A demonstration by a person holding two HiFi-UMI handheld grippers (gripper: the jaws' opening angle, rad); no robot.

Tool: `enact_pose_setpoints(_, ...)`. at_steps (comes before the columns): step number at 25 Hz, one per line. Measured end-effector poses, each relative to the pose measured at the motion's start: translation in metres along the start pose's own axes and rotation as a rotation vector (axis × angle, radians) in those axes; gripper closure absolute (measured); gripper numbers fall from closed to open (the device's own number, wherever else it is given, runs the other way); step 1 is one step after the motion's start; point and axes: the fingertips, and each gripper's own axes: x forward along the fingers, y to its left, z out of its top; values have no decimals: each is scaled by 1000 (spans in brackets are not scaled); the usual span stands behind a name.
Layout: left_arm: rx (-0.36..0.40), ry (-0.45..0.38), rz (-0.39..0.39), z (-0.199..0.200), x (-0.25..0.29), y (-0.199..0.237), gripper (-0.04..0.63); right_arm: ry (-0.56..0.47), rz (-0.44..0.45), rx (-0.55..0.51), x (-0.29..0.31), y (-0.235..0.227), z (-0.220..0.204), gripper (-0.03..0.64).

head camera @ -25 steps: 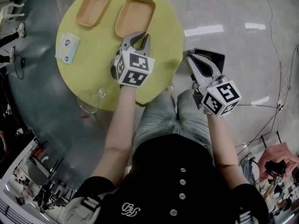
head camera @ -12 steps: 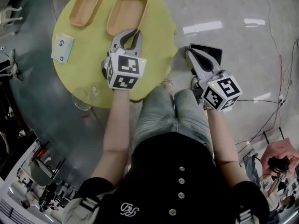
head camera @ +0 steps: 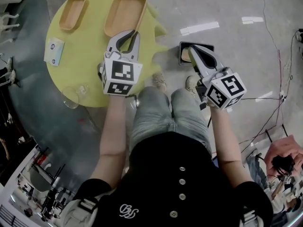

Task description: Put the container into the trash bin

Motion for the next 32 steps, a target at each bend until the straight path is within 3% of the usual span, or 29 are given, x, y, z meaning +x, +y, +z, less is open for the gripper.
enact_pose_setpoints(5,12,-46,-34,30,3,-44,565,-63,-19,-12,-41,-22,15,612)
enact_pose_setpoints(16,65,-106,-151,76,21,-147,565,-66,-75,14,-103,-79,6,612)
enact_pose_setpoints(32,94,-57,-336,65,77,-264,565,-26,-146,108,-151,-144,-45,612)
